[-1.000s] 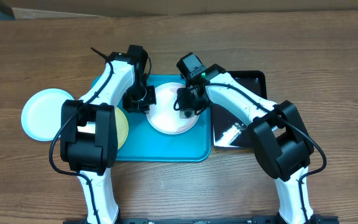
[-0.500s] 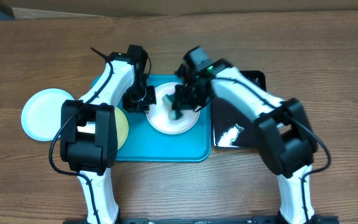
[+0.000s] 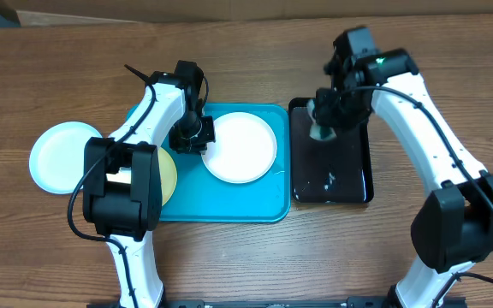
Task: Clean dirty plates on tray and stack at the side
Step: 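Put the sponge back in the black tray and raise the right arm, then lift the pink-white plate with the left gripper and swing it left, then lower the pink-white plate onto the light blue plate and release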
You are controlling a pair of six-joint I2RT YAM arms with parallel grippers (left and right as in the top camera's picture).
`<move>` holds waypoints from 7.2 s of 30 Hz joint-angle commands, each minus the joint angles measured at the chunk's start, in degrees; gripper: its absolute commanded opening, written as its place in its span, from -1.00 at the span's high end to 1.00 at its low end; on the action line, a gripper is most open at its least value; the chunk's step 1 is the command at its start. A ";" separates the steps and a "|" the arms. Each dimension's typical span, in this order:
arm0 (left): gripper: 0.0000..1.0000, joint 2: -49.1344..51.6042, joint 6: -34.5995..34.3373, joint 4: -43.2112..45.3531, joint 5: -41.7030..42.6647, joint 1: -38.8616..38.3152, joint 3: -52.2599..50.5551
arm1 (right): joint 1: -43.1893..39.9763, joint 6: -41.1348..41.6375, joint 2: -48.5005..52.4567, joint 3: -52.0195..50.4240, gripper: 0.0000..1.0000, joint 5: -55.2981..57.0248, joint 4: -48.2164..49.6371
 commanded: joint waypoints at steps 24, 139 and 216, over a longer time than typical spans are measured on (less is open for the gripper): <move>0.58 0.24 -0.76 0.35 0.04 -0.39 -0.24 | -4.52 -0.22 0.02 -3.23 -0.37 6.58 6.99; 0.92 0.20 -2.97 -13.77 -73.68 -56.48 33.99 | -28.57 1.49 0.63 0.96 -1.00 6.58 1.40; 0.00 0.11 -1.46 -23.89 -7.26 49.27 24.00 | -28.59 1.49 0.63 0.96 -1.00 6.56 1.40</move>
